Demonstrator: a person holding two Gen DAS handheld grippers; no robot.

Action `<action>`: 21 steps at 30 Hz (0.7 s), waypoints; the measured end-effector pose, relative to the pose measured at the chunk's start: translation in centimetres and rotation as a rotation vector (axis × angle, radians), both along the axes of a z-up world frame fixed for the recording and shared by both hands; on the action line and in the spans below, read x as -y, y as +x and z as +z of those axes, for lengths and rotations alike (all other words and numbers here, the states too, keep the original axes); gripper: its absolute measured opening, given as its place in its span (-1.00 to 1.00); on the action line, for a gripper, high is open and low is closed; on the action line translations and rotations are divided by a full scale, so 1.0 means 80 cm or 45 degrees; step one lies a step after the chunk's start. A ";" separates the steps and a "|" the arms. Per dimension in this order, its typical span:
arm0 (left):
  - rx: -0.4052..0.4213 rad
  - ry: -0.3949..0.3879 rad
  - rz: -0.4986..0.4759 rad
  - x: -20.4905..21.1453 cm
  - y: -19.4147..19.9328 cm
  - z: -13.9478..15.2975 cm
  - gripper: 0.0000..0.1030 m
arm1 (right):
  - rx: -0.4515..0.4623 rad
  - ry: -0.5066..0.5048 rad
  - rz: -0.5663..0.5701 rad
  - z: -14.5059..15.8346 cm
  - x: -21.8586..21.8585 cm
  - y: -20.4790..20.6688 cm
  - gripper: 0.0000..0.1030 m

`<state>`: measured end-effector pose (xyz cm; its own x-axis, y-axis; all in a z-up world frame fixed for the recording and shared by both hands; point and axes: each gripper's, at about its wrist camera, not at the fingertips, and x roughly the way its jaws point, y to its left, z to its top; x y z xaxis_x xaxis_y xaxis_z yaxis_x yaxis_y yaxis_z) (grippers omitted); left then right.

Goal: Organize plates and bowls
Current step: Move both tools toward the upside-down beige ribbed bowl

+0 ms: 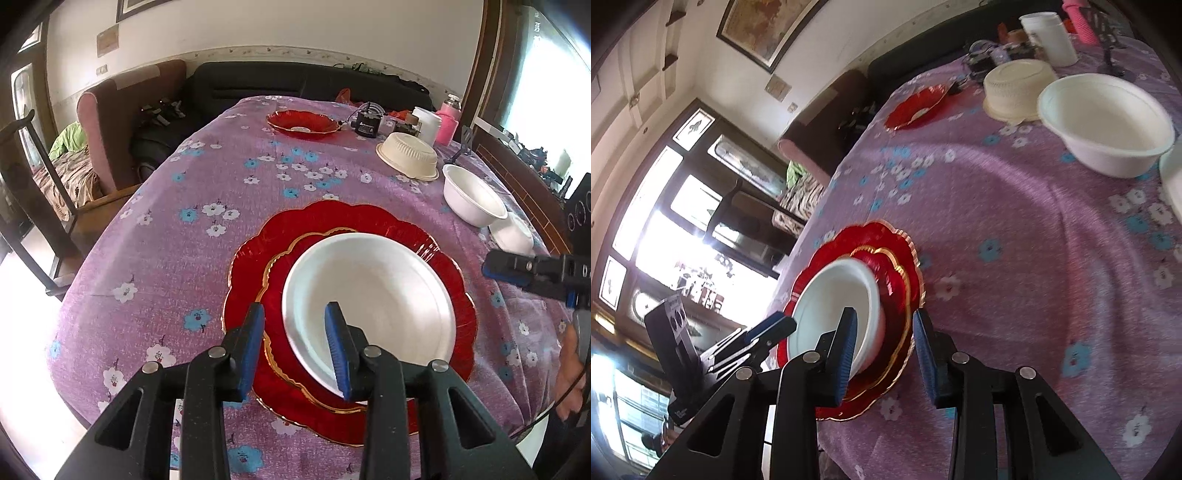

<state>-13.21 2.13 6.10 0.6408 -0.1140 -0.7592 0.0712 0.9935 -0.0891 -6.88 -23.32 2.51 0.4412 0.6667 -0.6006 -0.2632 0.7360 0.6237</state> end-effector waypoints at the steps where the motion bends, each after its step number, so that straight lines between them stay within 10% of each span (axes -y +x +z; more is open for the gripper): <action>1: -0.003 0.000 -0.008 0.001 0.001 0.002 -0.35 | 0.010 -0.004 -0.017 0.006 0.008 0.002 -0.32; 12: -0.087 -0.124 -0.195 0.023 0.059 0.081 -0.10 | 0.078 -0.092 -0.258 0.099 0.110 0.103 0.39; 21: -0.290 -0.271 -0.245 0.106 0.221 0.094 -0.09 | -0.141 -0.122 -0.335 0.062 0.153 0.263 0.39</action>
<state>4.47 -6.32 13.65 0.4096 -0.3867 -0.8262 0.2096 0.9214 -0.3273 14.16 -35.54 7.47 0.5194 0.4762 -0.7096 0.0100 0.8269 0.5622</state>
